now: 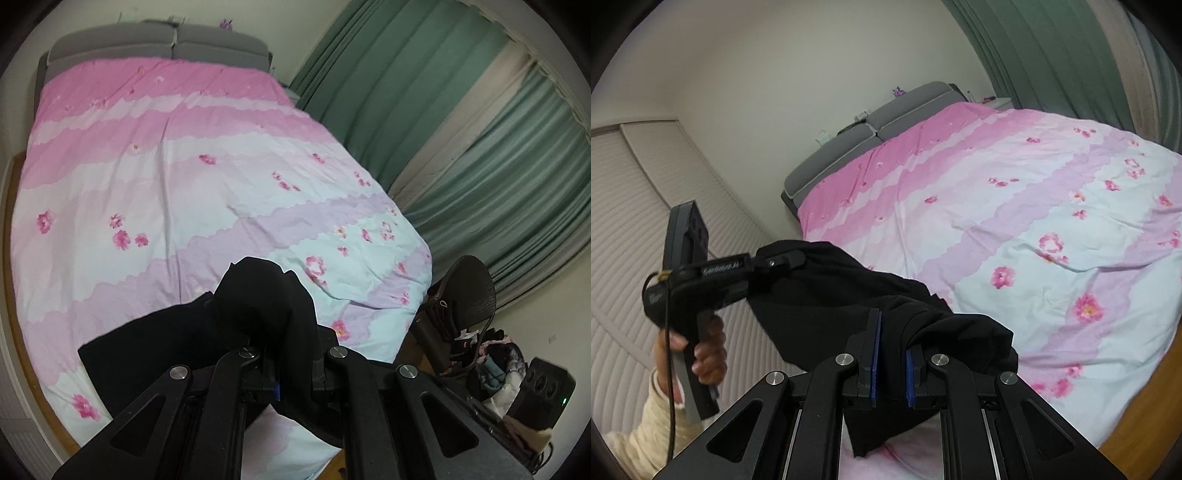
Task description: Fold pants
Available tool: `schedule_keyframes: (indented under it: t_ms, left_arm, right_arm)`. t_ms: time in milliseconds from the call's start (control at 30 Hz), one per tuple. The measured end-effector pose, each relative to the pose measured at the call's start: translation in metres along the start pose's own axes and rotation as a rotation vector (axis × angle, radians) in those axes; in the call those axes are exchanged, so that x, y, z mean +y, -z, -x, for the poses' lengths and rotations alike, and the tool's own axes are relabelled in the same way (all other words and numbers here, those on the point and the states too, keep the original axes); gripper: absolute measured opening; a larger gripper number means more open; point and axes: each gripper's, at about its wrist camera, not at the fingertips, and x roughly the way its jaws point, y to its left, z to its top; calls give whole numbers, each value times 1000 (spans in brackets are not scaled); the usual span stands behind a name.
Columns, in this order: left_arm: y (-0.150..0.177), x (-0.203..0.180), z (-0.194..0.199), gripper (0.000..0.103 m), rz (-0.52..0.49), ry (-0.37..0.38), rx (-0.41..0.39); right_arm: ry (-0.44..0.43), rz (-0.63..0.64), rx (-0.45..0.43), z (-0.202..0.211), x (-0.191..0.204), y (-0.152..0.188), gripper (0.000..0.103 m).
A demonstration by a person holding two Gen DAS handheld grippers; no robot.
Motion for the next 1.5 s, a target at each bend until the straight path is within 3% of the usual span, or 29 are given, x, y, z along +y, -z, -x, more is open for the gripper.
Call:
schedule_keyframes:
  t_ms: [133,200,267,367,533,667,833,1067,1100,1167,1300,1400,1500]
  left_arm:
    - [-27,25,-27,10,3,13,16]
    - [-37,40,-34,10,3,51,-26]
    - [-38,56,-38,10,-9,67,-72]
    - [-30,88,-52,10,4,45,-49]
    - [5,156,-96,10,52,-63,95]
    - [38,195,-121,10,54,-165,201]
    - [62,230,-120,10,133,-161,216]
    - [69,249,-129,11,138,-220,256]
    - [69,251,-129,15,143,-233,255]
    - [68,253,-132,22,142,-287,260]
    - [66,255,-128,55,83,-471,238]
    - [64,251,-114,57,4,-616,198]
    - [70,240,-92,57,-45,-641,164]
  right_arm:
    - [30,-14,19,-36,8,-8,12]
    - [54,-16,28,-51,10,-12,12]
    - [76,-8,24,-59,17,-13,12]
    - [82,-15,26,-71,25,-5,12]
    - [105,-73,137,-114,38,51,12]
    - [130,-121,303,-161,34,107,12]
    - [125,-199,427,-190,36,154,12]
    - [148,-263,572,-220,35,199,12]
    - [146,-268,583,-222,35,203,12]
    - [161,-256,596,-225,36,209,12]
    - [196,-303,638,-228,28,219,14]
    - [221,-316,642,-227,22,220,26]
    - [241,-282,614,-217,21,211,33]
